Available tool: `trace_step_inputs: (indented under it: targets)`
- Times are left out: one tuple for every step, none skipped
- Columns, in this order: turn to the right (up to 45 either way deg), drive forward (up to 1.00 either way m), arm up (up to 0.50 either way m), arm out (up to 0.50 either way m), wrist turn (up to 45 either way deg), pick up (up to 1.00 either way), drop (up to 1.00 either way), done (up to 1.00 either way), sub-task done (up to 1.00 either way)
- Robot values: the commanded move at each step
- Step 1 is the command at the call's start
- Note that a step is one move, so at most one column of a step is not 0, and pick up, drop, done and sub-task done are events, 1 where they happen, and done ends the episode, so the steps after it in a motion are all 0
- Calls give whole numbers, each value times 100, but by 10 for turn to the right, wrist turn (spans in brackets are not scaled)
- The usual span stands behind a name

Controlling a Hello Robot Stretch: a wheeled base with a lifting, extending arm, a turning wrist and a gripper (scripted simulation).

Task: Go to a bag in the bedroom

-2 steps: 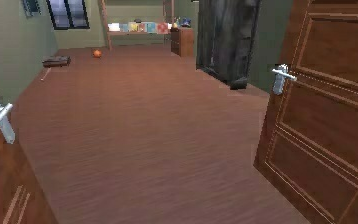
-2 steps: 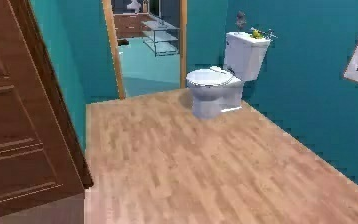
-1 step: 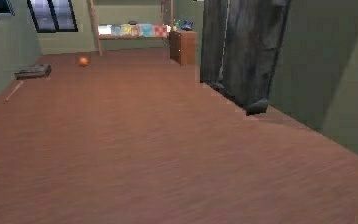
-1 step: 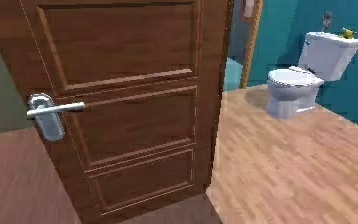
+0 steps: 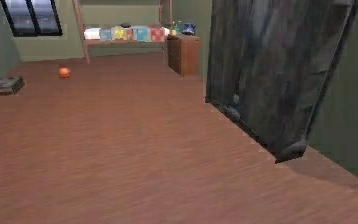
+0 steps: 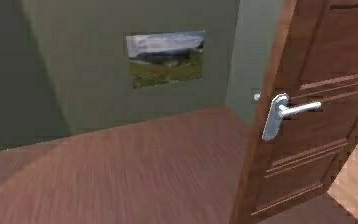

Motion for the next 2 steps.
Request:
trace_step_inputs:
  targets:
    - [0, 100, 0, 0, 0, 0, 0, 0, 0]
    - [-30, 0, 0, 0, 0, 0, 0, 0, 0]
